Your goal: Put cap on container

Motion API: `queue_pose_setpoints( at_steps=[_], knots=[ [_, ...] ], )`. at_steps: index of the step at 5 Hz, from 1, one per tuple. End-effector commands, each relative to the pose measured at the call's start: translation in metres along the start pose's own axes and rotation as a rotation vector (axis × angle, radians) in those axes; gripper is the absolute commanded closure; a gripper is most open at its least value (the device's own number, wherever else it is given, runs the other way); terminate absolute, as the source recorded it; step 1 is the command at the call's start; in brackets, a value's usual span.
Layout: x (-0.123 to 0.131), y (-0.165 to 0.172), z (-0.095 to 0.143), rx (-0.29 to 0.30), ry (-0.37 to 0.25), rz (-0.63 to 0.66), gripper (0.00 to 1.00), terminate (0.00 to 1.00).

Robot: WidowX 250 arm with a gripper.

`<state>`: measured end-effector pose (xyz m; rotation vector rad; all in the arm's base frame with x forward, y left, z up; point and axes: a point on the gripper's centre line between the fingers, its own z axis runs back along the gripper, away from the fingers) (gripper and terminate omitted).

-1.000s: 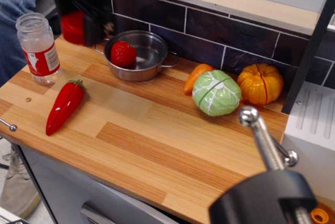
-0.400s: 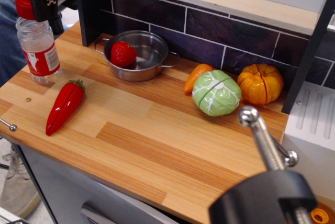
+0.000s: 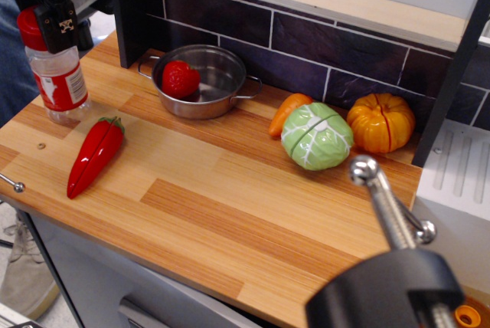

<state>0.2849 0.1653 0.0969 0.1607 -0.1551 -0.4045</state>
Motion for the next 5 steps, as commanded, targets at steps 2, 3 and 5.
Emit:
queue_pose_setpoints(
  at_steps=[2,3,5],
  knots=[
    [0.0199,0.0211,0.0015,0.051,0.002,-0.026,1.00,0.00],
    [0.0233,0.0165,-0.0001,0.033,0.056,-0.024,1.00,0.00],
    [0.0233,0.0165,-0.0001,0.033,0.056,-0.024,0.00,1.00]
  ],
)
